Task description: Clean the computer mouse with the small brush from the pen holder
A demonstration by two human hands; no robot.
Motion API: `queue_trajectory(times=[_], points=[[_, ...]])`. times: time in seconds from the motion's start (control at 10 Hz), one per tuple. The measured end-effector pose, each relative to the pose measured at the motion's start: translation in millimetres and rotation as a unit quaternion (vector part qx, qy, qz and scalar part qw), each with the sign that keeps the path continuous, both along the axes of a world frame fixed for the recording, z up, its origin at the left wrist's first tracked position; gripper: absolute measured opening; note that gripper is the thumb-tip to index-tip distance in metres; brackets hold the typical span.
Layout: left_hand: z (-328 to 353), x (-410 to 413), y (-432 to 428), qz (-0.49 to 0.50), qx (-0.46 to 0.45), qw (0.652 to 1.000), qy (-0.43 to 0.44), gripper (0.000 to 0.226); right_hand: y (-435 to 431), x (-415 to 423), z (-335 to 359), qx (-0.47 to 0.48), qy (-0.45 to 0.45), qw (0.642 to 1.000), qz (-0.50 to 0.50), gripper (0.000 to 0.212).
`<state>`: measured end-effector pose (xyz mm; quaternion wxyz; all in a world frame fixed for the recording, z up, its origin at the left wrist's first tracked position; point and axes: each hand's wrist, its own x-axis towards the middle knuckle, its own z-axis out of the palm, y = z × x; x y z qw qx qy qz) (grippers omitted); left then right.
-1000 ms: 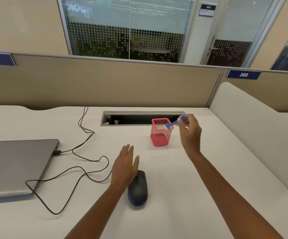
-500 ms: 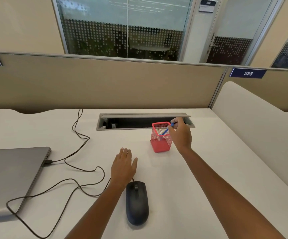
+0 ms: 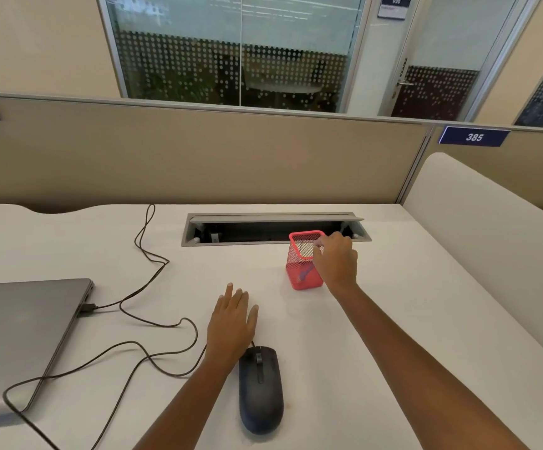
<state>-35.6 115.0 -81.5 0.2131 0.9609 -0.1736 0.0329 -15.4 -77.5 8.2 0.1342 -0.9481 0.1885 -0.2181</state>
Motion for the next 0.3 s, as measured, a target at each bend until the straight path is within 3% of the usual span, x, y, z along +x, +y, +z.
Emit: queue_trajectory(times=[0.1, 0.3], points=[[3, -4, 2, -0.003, -0.038, 0.999, -0.022, 0.046, -2, -5, 2, -0.001, -0.025, 1.0, -0.002, 0.022], [16, -19, 14, 0.024, -0.146, 0.986, -0.072, 0.042, -3, -32, 6, 0.084, -0.125, 0.989, 0.006, 0.02]])
